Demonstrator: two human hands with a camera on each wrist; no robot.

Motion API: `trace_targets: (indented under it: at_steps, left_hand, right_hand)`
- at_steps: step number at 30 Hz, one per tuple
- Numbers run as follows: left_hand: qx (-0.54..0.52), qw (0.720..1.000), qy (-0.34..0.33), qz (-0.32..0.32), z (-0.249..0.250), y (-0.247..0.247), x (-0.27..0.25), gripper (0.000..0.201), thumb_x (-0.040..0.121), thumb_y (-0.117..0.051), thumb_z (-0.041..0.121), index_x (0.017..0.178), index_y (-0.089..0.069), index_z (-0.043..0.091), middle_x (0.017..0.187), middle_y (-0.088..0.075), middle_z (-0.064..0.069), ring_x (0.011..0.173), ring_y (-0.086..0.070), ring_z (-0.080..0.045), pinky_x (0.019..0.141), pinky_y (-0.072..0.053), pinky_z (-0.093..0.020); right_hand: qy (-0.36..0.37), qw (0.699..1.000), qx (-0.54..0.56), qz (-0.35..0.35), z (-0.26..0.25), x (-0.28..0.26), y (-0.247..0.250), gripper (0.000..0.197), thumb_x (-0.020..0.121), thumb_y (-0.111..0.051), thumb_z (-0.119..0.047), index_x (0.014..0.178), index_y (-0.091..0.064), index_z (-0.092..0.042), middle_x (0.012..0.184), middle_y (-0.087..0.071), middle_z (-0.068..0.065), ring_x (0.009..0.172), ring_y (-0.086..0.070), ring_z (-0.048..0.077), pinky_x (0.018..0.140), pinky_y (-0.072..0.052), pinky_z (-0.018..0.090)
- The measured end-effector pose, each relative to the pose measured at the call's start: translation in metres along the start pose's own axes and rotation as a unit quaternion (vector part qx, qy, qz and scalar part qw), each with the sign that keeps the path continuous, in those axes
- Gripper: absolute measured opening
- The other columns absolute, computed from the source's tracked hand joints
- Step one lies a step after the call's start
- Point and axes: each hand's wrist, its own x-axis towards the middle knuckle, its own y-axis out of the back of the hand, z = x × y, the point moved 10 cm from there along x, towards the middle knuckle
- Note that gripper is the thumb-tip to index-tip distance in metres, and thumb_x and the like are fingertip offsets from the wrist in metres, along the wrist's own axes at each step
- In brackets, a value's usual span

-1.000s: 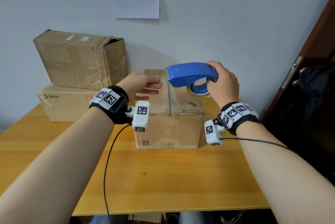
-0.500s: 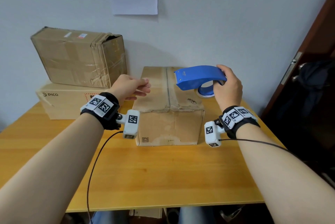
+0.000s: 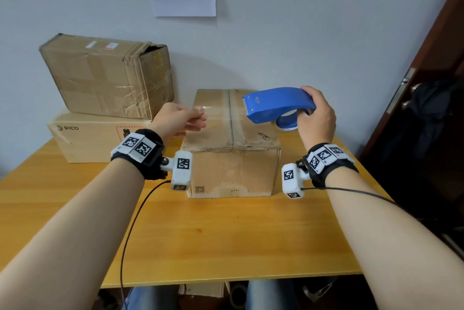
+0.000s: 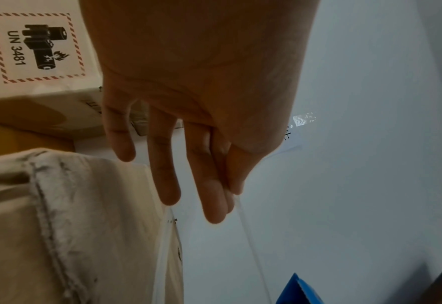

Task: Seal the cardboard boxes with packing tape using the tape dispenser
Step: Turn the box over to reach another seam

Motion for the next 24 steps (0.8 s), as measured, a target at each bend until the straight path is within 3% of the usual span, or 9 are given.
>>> trace_targets:
  at_steps: [6,9,14,18,22,24]
  left_hand:
    - [0.010,1.000,-0.003,-0.003,-0.009,-0.002,-0.002,0.029,0.094,-0.065,0.043,0.094,-0.078,0.017,0.086,-0.078,0.002,0.090,-0.074,-0.013,0.094,-0.050,-0.040]
    - [0.001,1.000,-0.009,0.005,-0.012,-0.001,-0.006,0.027,0.095,-0.065,0.040,0.091,-0.078,0.016,0.083,-0.078,0.001,0.086,-0.074,-0.013,0.086,-0.049,-0.036]
    - [-0.003,0.999,0.008,0.036,-0.029,0.016,-0.010,0.024,0.095,-0.066,0.038,0.086,-0.077,0.018,0.076,-0.077,0.005,0.078,-0.071,-0.009,0.074,-0.046,-0.030]
    - [0.006,0.999,-0.021,0.033,-0.028,0.013,-0.015,0.025,0.096,-0.065,0.032,0.086,-0.078,0.013,0.078,-0.077,0.000,0.070,-0.071,-0.005,0.072,-0.049,-0.027]
    - [-0.007,0.999,-0.036,0.032,-0.023,0.013,-0.020,0.023,0.098,-0.063,0.022,0.087,-0.075,0.005,0.065,-0.073,0.000,0.058,-0.069,-0.002,0.050,-0.047,-0.011]
    - [-0.006,0.999,-0.037,0.037,-0.024,0.015,-0.023,0.023,0.098,-0.063,0.020,0.087,-0.074,0.004,0.064,-0.073,0.000,0.055,-0.068,-0.001,0.047,-0.044,-0.008]
  right_hand:
    - [0.007,1.000,-0.008,-0.008,0.005,-0.009,0.001,0.049,0.088,-0.064,0.000,0.131,-0.063,-0.024,0.127,-0.067,-0.004,0.115,-0.063,0.021,0.087,-0.056,0.033]
    - [0.007,1.000,-0.011,-0.015,0.007,-0.015,-0.001,0.049,0.087,-0.063,0.001,0.131,-0.063,-0.024,0.127,-0.067,-0.003,0.114,-0.063,0.021,0.085,-0.054,0.030]
    - [-0.038,0.999,-0.004,0.017,0.029,-0.016,0.016,0.051,0.086,-0.060,0.002,0.129,-0.065,-0.026,0.127,-0.068,-0.005,0.116,-0.063,0.021,0.091,-0.055,0.035]
    - [-0.054,0.998,0.001,0.018,0.040,-0.025,0.020,0.050,0.087,-0.060,0.002,0.127,-0.066,-0.026,0.125,-0.069,-0.005,0.114,-0.064,0.020,0.087,-0.051,0.026]
    - [-0.053,0.999,0.001,0.002,0.042,-0.032,0.018,0.052,0.086,-0.060,0.003,0.128,-0.065,-0.026,0.126,-0.068,-0.005,0.115,-0.063,0.021,0.089,-0.052,0.029]
    - [-0.043,0.999,-0.003,-0.005,0.040,-0.033,0.017,0.053,0.086,-0.060,0.003,0.129,-0.065,-0.027,0.127,-0.068,-0.005,0.116,-0.063,0.021,0.089,-0.053,0.030]
